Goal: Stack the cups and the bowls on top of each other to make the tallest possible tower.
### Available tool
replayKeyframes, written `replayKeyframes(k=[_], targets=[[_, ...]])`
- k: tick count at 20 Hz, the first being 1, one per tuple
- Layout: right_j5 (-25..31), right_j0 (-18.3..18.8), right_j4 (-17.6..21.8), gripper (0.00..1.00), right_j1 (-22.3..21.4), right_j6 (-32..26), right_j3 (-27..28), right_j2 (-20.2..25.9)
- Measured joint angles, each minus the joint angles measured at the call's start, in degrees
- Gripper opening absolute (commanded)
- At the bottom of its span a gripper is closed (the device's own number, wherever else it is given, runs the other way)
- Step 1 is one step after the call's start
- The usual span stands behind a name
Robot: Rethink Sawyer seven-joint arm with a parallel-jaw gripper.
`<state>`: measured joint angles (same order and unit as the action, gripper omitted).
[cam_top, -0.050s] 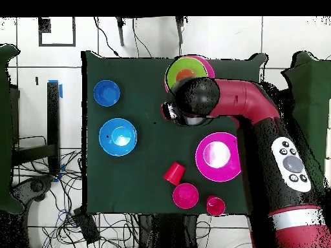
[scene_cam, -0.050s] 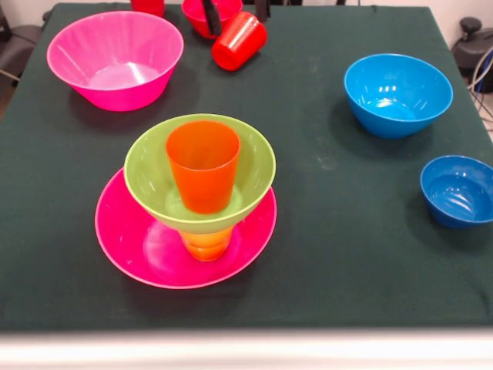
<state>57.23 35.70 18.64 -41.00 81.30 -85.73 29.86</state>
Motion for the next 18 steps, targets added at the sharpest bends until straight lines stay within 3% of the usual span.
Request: replayKeyframes(k=[8, 18], targets=[[-6.04, 1.42, 0.80, 1.00, 0.13, 0.00, -2.24, -2.53], [-7.72, 1.81, 2.95, 1.00, 0.73, 0.00, -2.47, -6.44]])
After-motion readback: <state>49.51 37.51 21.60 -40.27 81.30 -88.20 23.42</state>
